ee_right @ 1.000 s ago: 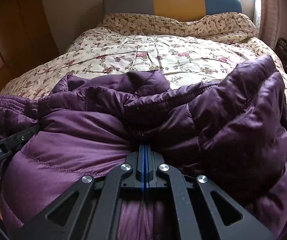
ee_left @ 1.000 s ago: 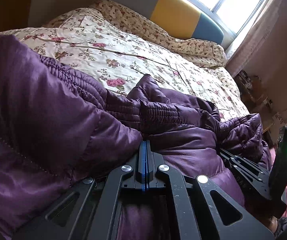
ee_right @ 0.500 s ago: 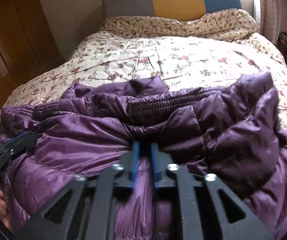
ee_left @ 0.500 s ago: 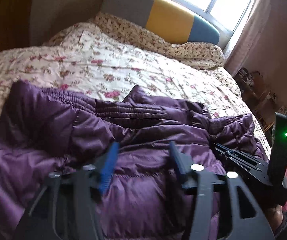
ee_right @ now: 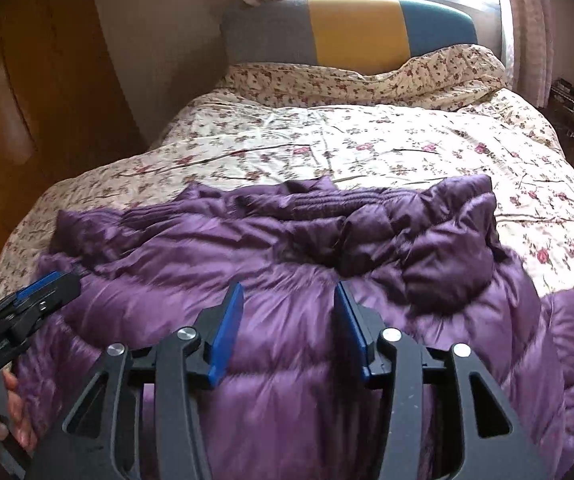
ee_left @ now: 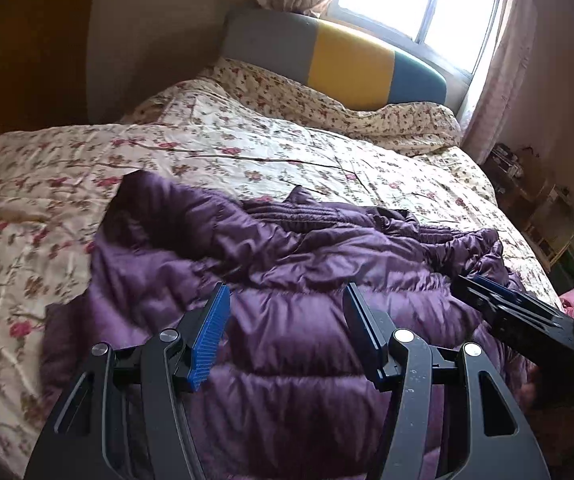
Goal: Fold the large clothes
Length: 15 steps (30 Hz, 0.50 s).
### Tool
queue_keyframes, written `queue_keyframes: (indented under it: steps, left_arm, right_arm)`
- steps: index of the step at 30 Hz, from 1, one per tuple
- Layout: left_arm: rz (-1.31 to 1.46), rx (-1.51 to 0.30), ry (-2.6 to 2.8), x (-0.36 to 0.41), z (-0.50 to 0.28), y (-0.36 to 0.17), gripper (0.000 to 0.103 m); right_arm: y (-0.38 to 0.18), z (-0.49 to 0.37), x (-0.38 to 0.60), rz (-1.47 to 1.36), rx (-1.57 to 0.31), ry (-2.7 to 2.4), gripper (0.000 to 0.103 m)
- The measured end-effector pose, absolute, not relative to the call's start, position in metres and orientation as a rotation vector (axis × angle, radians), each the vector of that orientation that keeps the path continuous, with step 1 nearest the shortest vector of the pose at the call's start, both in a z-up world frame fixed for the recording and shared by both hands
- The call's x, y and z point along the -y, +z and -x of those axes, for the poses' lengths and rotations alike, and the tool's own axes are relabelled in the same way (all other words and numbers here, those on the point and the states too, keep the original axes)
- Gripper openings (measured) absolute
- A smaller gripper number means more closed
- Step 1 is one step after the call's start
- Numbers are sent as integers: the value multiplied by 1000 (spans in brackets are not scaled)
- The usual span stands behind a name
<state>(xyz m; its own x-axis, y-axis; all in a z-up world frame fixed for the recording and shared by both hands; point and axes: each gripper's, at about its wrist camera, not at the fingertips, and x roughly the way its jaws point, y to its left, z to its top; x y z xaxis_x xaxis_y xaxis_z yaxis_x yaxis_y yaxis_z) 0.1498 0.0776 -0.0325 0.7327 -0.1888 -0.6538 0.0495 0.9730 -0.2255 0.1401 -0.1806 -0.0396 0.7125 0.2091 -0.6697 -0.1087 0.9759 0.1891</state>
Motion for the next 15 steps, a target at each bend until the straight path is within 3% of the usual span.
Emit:
queue_keyframes:
  steps: [15]
  left_arm:
    - [231, -771, -87, -107, -124, -64, 58]
  right_arm:
    - [-66, -113, 149, -67, -781, 195, 58]
